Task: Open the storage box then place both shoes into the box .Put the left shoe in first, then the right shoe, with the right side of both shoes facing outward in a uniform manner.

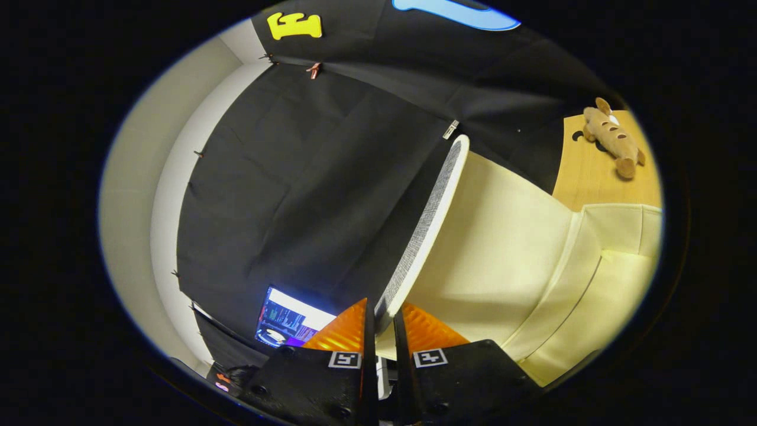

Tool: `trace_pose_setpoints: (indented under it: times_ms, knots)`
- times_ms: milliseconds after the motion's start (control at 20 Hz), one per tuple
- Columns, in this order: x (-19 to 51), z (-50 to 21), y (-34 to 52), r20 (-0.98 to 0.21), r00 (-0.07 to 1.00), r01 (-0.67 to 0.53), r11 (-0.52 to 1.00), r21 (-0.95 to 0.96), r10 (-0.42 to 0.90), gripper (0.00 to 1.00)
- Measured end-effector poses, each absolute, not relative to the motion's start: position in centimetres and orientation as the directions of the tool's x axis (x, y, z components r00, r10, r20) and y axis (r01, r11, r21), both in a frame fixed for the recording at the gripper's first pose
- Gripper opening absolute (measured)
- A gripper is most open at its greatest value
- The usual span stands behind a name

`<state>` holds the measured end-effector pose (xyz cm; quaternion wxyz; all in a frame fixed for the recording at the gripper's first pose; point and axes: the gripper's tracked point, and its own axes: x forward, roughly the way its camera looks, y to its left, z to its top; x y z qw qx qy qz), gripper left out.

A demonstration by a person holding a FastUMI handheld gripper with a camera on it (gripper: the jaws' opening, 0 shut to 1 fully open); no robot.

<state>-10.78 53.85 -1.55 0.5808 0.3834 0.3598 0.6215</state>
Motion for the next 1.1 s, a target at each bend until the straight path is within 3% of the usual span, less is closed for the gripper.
trace_pose_setpoints:
  times_ms: [200, 250, 650, 800, 1100]
  knots:
    - [-10.3, -2.6, 54.2, 0.008, -0.007, -0.473, -0.01, 0.881, 1.0, 0.45]
    - [-10.0, -3.0, 54.0, -0.012, 0.006, -0.484, 0.014, 0.875, 1.0, 0.57]
    - [-8.6, -2.6, 49.4, -0.047, 0.07, -0.551, 0.078, 0.831, 0.996, 0.92]
    - [-8.9, -3.1, 45.9, -0.086, 0.112, -0.622, 0.137, 0.771, 0.99, 0.92]
    - [-6.9, -6.3, 35.4, -0.201, 0.336, -0.695, 0.386, 0.607, 0.92, 0.93]
